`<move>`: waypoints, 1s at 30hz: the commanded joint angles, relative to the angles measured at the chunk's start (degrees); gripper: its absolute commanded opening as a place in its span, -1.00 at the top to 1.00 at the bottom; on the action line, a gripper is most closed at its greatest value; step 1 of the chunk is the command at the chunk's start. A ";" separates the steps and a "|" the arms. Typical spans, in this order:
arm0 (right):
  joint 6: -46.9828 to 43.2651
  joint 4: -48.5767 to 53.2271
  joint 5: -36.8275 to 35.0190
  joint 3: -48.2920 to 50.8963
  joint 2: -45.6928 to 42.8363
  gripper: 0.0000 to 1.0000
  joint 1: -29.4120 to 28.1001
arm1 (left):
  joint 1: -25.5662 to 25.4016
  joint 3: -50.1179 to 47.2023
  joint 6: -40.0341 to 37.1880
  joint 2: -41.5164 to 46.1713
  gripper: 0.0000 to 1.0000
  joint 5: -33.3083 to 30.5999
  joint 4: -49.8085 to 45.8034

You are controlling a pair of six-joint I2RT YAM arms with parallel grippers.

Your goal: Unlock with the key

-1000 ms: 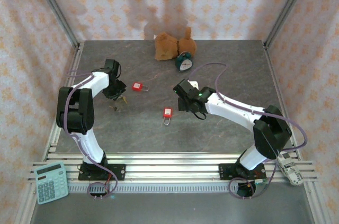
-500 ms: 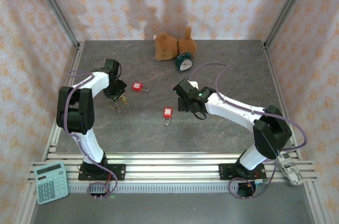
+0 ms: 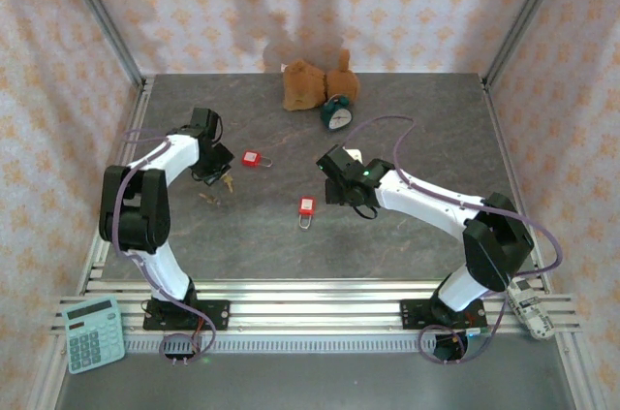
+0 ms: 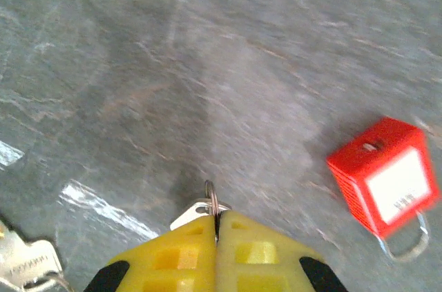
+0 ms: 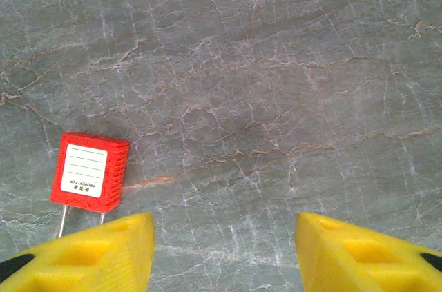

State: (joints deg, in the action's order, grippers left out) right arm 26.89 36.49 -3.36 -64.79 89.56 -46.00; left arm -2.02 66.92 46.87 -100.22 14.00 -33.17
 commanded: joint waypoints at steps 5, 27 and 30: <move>-0.68 0.41 -3.90 1.53 -3.63 -0.11 1.54 | -10.44 3.43 -8.39 8.24 1.00 -7.54 -4.24; 2.41 0.95 -7.83 19.48 -26.93 -0.21 19.36 | -49.90 13.62 -0.34 0.27 1.00 -7.92 1.49; 2.69 0.48 -7.68 20.39 -27.38 -0.21 19.44 | -51.69 14.81 1.18 -4.01 1.00 -3.56 3.43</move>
State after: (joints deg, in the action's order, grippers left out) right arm 28.32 36.77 -8.12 -45.45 62.89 -26.83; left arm -52.60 79.64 45.47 -101.12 6.90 -32.25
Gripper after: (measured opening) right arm 0.603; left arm 0.051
